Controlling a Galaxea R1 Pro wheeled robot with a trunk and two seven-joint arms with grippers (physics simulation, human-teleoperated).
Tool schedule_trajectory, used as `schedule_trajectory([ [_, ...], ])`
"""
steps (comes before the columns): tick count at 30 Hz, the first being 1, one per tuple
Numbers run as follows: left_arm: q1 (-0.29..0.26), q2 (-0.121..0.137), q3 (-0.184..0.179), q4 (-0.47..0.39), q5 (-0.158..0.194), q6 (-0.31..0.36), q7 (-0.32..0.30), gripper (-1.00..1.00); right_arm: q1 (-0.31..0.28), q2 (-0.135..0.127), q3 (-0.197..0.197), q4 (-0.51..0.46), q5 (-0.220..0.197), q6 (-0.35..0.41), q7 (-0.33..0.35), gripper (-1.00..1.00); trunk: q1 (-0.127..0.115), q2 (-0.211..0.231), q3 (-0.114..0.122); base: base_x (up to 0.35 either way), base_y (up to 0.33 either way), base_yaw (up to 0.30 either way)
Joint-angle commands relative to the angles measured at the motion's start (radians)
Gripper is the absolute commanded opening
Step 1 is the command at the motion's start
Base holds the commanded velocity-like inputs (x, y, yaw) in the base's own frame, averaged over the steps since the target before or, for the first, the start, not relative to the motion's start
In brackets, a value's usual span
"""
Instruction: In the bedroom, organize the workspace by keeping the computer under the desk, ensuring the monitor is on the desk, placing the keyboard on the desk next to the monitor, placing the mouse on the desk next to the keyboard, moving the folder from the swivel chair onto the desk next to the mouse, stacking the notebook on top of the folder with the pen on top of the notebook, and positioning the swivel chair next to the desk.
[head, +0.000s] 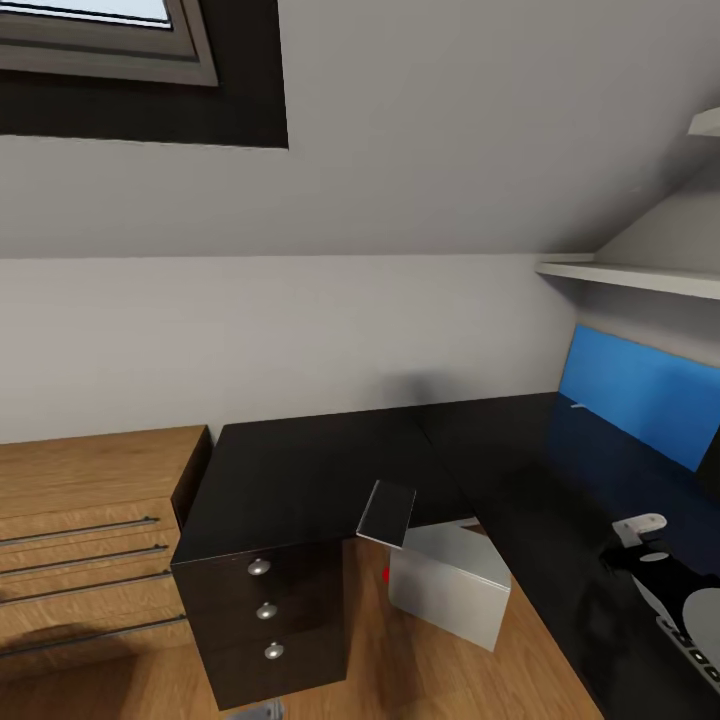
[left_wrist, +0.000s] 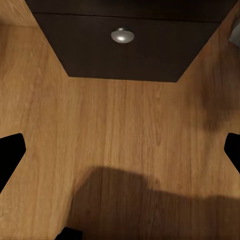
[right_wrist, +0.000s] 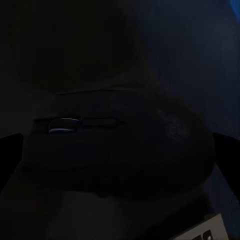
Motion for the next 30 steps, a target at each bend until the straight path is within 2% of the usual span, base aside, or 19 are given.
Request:
schedule_trajectory([
  [1, 0.000, 0.001, -0.003, -0.002, 0.008, 0.004, 0.008, 1.00, -0.001, 0.000, 0.005, 0.001, 0.008, 0.002, -0.003, -1.00, 0.000, -0.001, -0.001, 0.000, 0.000, 0.000],
  [3, 0.000, 0.000, -0.003, -0.001, 0.008, 0.004, 0.008, 1.00, -0.001, 0.001, 0.005, 0.005, 0.008, 0.002, -0.004, -1.00, 0.000, -0.001, -0.001, 0.000, 0.000, 0.000],
  [24, 0.000, -0.001, -0.002, 0.006, 0.008, 0.004, 0.009, 1.00, -0.001, 0.002, 0.006, 0.017, 0.009, 0.006, -0.004, -1.00, 0.081, -0.148, -0.067, 0.000, 0.000, 0.000],
  [30, 0.000, -0.001, -0.001, 0.005, 0.008, 0.003, 0.009, 1.00, -0.001, 0.002, 0.006, 0.017, 0.009, 0.006, -0.004, -1.00, 0.081, -0.148, -0.067, 0.000, 0.000, 0.000],
])
